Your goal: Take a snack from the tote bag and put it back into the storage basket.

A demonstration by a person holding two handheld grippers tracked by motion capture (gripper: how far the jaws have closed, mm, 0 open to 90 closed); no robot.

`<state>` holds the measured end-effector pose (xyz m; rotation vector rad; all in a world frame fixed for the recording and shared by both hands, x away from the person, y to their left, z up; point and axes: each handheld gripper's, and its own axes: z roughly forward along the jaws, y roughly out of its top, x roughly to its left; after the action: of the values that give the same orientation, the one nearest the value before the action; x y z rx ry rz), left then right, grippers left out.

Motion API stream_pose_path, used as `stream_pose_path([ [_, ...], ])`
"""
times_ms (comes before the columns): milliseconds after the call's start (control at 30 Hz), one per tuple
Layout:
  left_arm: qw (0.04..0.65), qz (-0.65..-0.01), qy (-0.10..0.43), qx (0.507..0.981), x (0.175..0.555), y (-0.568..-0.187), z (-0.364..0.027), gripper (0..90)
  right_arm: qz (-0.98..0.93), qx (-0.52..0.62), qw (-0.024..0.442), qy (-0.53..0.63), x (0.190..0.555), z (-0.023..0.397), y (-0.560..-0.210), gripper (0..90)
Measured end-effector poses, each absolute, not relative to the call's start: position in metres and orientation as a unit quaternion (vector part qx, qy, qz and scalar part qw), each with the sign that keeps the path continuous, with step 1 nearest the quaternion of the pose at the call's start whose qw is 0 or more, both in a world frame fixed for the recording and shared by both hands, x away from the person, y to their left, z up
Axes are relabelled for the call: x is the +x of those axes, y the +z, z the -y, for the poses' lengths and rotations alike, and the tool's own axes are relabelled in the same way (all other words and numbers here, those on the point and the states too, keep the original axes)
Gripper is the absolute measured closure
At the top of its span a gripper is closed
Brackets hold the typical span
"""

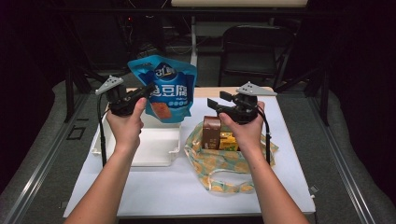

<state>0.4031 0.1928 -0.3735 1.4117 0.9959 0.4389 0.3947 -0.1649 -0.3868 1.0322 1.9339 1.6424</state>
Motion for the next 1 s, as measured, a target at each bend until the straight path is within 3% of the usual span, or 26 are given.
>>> stream_pose_path([
  [533, 0.623, -0.462, 0.201, 0.598, 0.408, -0.394, -0.237, 90.0, -0.693, 0.394, 0.221, 0.563, 0.368, 0.205, -0.409, 34.1],
  [1000, 0.616, -0.483, 0.2, 0.59, 0.411, -0.42, -0.279, 90.0, -0.681, 0.42, 0.212, 0.562, 0.343, 0.225, -0.439, 33.8],
])
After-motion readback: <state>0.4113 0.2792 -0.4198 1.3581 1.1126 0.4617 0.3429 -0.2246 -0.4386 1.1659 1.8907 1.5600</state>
